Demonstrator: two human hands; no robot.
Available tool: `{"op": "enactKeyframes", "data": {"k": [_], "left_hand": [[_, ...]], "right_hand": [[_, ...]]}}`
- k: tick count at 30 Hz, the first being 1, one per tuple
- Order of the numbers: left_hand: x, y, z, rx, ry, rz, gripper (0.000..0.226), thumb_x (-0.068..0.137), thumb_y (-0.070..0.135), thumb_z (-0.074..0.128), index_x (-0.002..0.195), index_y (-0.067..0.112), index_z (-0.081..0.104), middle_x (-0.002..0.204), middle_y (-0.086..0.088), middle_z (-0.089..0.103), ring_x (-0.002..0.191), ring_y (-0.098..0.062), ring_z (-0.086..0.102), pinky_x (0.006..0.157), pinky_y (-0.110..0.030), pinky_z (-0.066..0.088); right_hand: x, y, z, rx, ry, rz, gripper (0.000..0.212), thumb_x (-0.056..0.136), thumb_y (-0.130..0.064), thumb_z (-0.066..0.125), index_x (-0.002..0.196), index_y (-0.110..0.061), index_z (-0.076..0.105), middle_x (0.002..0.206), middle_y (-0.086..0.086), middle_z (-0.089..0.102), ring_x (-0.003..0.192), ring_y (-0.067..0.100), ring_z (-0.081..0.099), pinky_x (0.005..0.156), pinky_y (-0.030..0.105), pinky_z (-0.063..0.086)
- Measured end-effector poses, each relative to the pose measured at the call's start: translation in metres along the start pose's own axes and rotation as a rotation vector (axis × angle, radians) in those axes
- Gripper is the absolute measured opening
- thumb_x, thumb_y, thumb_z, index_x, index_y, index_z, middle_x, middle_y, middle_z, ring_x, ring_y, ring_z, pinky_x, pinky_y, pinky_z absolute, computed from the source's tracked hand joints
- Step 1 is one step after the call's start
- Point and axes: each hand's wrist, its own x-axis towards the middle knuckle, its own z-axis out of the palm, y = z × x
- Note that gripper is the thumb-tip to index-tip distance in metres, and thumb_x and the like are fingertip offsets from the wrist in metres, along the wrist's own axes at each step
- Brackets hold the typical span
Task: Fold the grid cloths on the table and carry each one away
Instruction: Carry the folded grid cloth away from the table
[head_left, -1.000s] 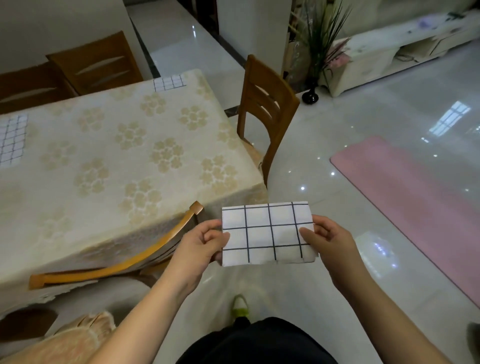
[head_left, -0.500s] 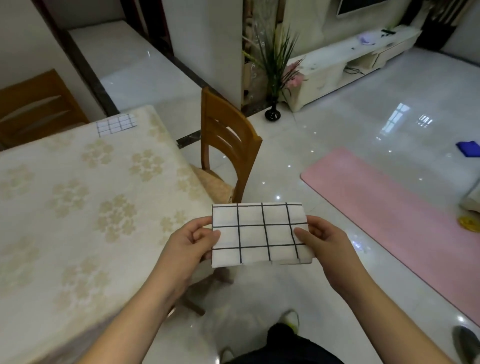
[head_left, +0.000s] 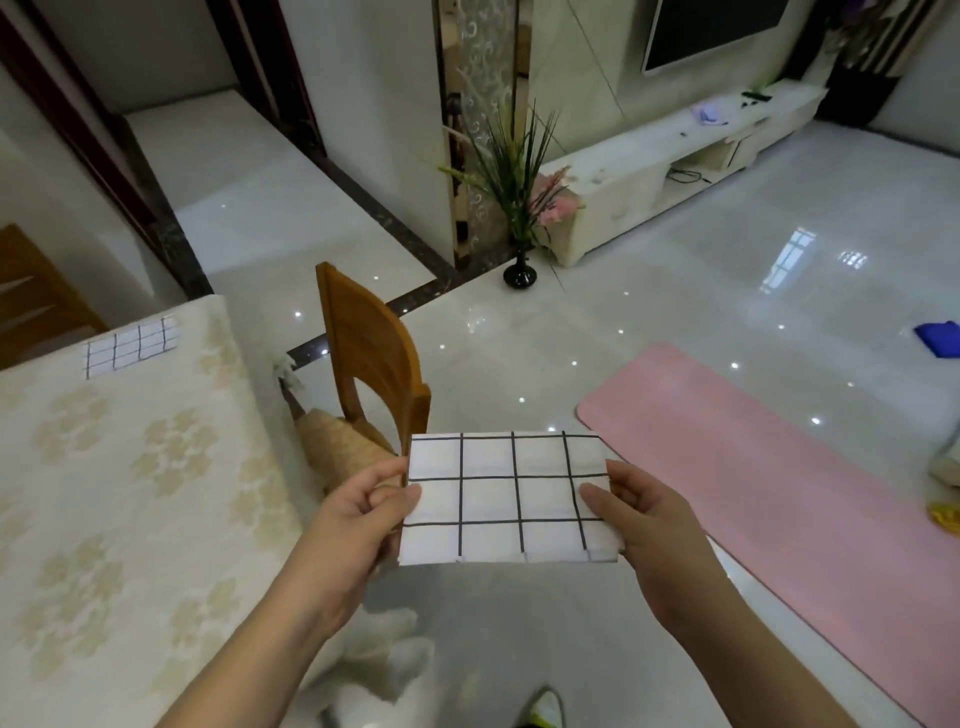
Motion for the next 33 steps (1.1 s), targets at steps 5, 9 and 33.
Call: {"op": "enactKeyframes", "data": {"k": [5, 9, 33], "left_hand": [[0.037, 0.015, 0.022, 0.029, 0.008, -0.019, 0.035, 0.089, 0.016, 0.064, 0.124, 0.022, 0.061, 0.091, -0.015, 0.063, 0.082, -0.026, 0.065, 0.069, -0.027, 0.053], [0.072, 0.033, 0.03, 0.037, 0.048, -0.025, 0.029, 0.088, 0.019, 0.065, 0.117, 0.025, 0.065, 0.084, -0.01, 0.07, 0.079, -0.022, 0.07, 0.066, -0.028, 0.054], [0.317, 0.122, 0.002, 0.064, 0.127, 0.088, 0.046, 0.079, 0.021, 0.07, 0.122, 0.032, 0.058, 0.086, -0.012, 0.072, 0.092, -0.03, 0.071, 0.098, -0.057, 0.047]], "right_hand": [[0.046, -0.019, -0.016, -0.006, -0.024, 0.009, 0.022, 0.092, -0.006, 0.06, 0.107, -0.019, 0.072, 0.1, 0.006, 0.076, 0.093, 0.026, 0.072, 0.084, 0.041, 0.054], [0.091, -0.031, -0.015, -0.029, -0.049, 0.021, 0.023, 0.093, -0.007, 0.059, 0.109, -0.019, 0.071, 0.102, 0.006, 0.075, 0.096, 0.026, 0.072, 0.088, 0.044, 0.054], [0.363, -0.114, 0.058, -0.193, -0.169, -0.016, 0.022, 0.088, -0.007, 0.067, 0.102, -0.023, 0.074, 0.101, 0.02, 0.071, 0.098, 0.036, 0.069, 0.094, 0.052, 0.053]]}}
